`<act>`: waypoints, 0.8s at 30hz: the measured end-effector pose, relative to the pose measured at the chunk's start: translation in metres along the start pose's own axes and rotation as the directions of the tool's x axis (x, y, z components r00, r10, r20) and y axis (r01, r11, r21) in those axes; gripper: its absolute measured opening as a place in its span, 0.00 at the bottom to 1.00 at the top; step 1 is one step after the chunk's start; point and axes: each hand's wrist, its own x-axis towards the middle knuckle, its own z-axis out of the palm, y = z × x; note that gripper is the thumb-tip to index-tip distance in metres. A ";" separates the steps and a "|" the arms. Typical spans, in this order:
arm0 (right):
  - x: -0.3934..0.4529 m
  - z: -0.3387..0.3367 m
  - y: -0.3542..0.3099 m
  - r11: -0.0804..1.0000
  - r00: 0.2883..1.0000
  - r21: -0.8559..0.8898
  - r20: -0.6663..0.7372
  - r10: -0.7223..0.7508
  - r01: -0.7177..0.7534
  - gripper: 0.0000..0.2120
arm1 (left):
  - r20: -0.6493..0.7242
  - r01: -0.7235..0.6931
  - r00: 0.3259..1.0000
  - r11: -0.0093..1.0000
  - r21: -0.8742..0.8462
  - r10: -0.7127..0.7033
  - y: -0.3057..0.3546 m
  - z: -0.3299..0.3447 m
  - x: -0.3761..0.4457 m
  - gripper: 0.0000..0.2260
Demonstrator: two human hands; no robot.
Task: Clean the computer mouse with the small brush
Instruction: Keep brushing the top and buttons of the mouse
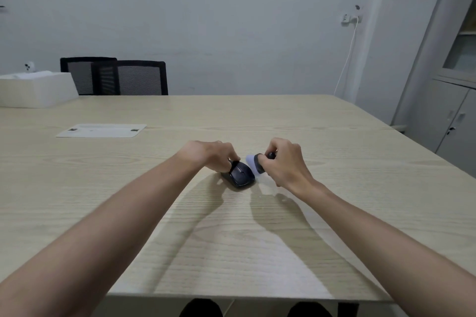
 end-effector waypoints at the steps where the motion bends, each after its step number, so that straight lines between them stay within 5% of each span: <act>1: -0.003 0.000 -0.003 0.999 0.999 0.012 0.017 -0.032 0.032 0.07 | 0.001 -0.007 1.000 1.000 0.003 0.007 0.000 0.000 -0.001 0.23; 4: -0.015 0.003 -0.005 0.997 0.989 0.048 0.134 -0.066 0.060 0.08 | -0.004 -0.031 1.000 0.999 0.021 0.031 0.001 0.001 -0.001 0.21; 10: -0.008 -0.002 0.012 0.998 1.000 -0.059 0.004 0.003 -0.003 0.08 | -0.042 -0.031 0.999 0.999 0.015 0.032 -0.006 0.005 0.002 0.16; 17: -0.017 0.001 -0.014 0.998 0.992 0.068 0.122 -0.019 0.011 0.07 | -0.055 -0.033 0.998 0.999 0.008 0.034 -0.002 0.000 0.005 0.22; 24: -0.005 -0.009 0.005 0.994 0.994 0.013 -0.026 0.108 -0.107 0.05 | -0.072 0.027 0.997 0.999 0.026 -0.025 0.011 -0.003 -0.002 0.13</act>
